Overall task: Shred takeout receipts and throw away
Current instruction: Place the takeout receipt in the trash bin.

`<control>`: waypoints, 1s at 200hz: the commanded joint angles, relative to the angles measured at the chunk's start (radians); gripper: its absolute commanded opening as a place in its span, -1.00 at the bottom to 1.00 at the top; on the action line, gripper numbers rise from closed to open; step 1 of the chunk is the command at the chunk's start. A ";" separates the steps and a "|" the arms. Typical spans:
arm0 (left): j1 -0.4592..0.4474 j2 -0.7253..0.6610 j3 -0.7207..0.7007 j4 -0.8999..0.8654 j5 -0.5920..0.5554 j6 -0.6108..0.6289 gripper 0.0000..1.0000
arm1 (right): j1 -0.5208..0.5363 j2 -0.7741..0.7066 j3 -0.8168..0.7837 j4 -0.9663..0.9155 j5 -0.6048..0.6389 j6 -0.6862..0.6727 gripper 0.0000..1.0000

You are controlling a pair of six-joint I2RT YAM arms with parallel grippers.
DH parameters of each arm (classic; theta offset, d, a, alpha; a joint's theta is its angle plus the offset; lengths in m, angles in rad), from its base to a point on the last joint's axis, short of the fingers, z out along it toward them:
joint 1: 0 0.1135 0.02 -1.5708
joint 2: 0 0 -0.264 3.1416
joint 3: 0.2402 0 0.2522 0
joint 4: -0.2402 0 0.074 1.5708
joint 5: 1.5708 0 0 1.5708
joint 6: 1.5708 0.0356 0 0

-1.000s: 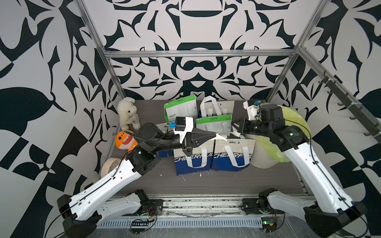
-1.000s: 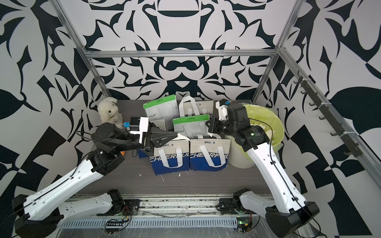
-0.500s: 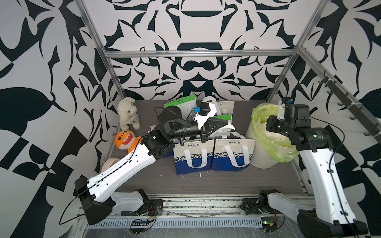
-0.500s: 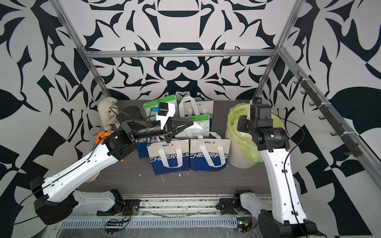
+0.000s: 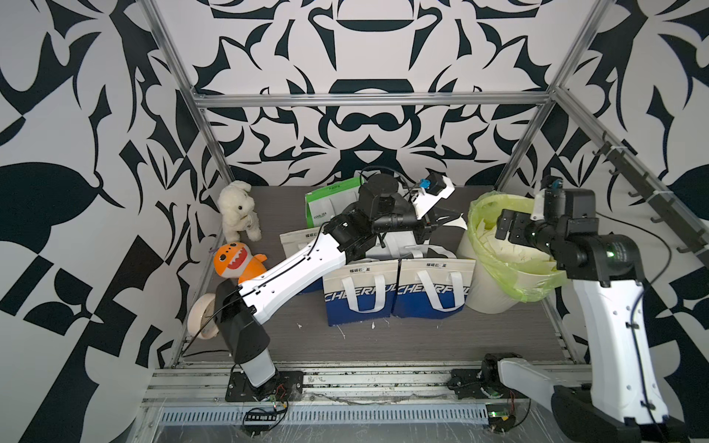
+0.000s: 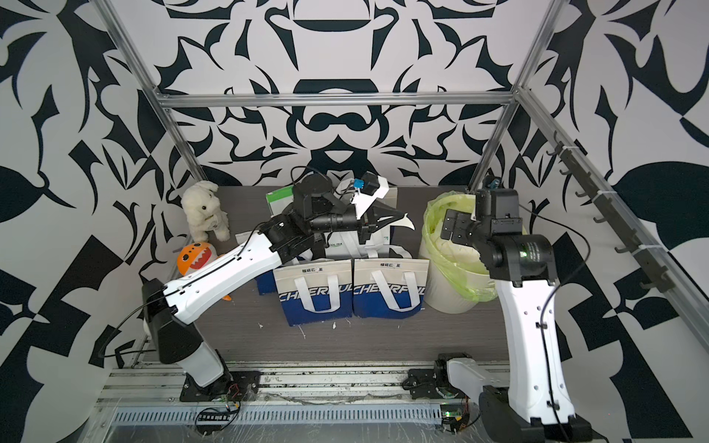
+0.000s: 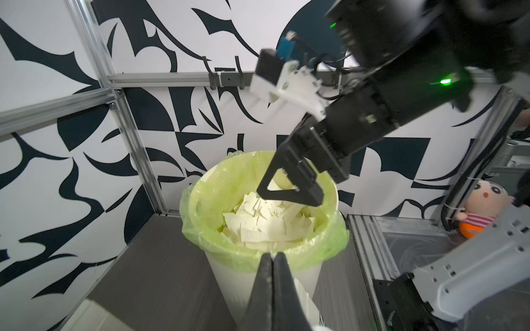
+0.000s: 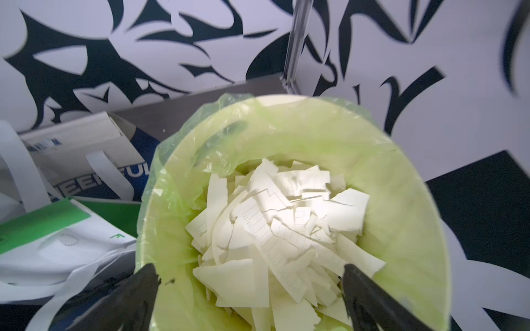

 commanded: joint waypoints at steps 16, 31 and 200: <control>-0.054 0.216 0.271 -0.089 -0.005 0.000 -1.00 | -0.004 -0.211 -0.014 0.147 -0.001 0.060 0.93; -0.077 0.324 0.402 -0.138 -0.013 0.016 -1.00 | -0.003 -0.270 -0.030 0.177 -0.090 0.078 0.91; -0.181 0.573 0.723 -0.164 -0.163 0.138 0.99 | 0.002 -0.359 -0.005 0.026 -0.126 0.128 0.80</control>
